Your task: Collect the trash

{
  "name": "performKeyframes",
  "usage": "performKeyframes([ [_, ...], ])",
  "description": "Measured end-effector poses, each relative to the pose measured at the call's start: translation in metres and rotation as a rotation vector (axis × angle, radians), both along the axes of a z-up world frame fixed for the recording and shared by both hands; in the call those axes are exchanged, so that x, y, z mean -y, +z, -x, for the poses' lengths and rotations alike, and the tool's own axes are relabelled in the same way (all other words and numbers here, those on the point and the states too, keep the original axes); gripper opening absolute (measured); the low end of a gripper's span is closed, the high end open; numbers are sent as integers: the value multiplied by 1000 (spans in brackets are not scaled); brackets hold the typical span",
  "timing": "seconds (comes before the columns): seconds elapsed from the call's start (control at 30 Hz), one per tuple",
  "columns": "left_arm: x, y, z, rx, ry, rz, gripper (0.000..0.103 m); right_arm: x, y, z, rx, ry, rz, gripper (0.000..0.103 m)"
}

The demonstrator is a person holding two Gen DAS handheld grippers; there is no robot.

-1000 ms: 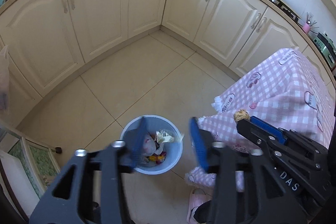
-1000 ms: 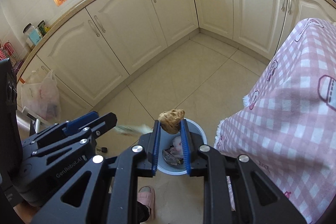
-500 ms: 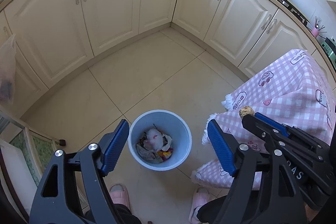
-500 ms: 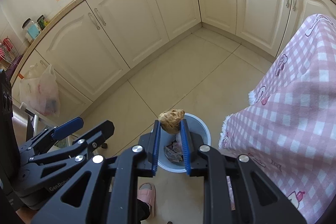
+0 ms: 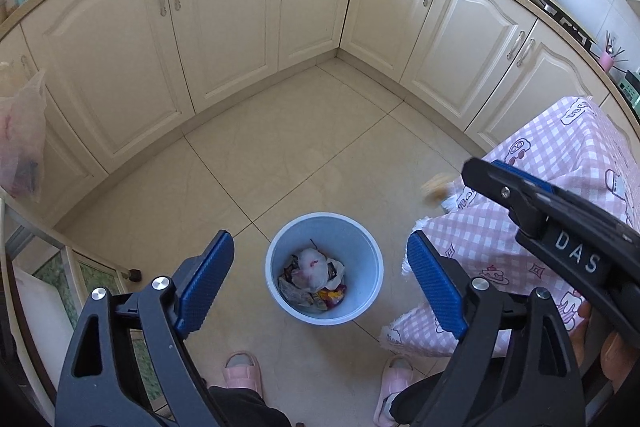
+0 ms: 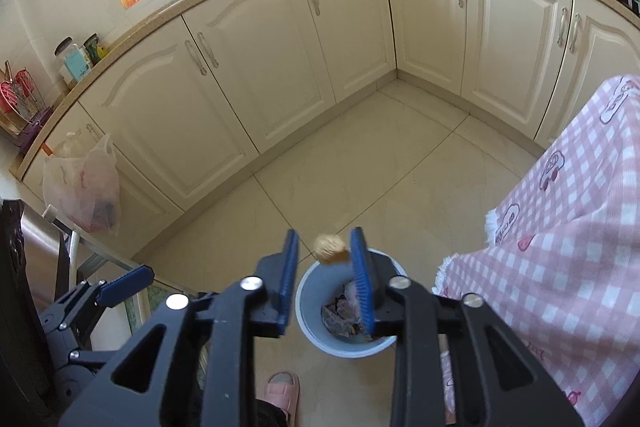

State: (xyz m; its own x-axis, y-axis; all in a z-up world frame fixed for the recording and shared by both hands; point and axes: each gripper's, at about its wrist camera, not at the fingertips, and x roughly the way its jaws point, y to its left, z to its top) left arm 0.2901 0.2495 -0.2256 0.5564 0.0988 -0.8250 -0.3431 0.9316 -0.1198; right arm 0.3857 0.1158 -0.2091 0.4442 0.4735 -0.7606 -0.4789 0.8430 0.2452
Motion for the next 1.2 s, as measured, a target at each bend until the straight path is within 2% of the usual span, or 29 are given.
performKeyframes([
  [0.3,13,37,15,57,-27,-42,85,28,40,26,122,-43,24,35],
  [0.43,33,70,32,125,-53,-99,94,56,67,47,197,-92,37,38],
  [0.6,59,108,57,217,-97,-140,95,102,103,82,284,-166,37,44],
  [0.67,74,122,69,249,-130,-155,95,121,117,100,314,-192,26,51],
  [0.8,106,147,96,319,-182,-204,95,157,140,139,392,-238,26,57],
  [0.97,134,171,131,415,-233,-206,95,200,170,192,503,-308,27,73],
  [1.2,168,192,181,546,-292,-221,95,247,197,261,635,-407,23,85],
])
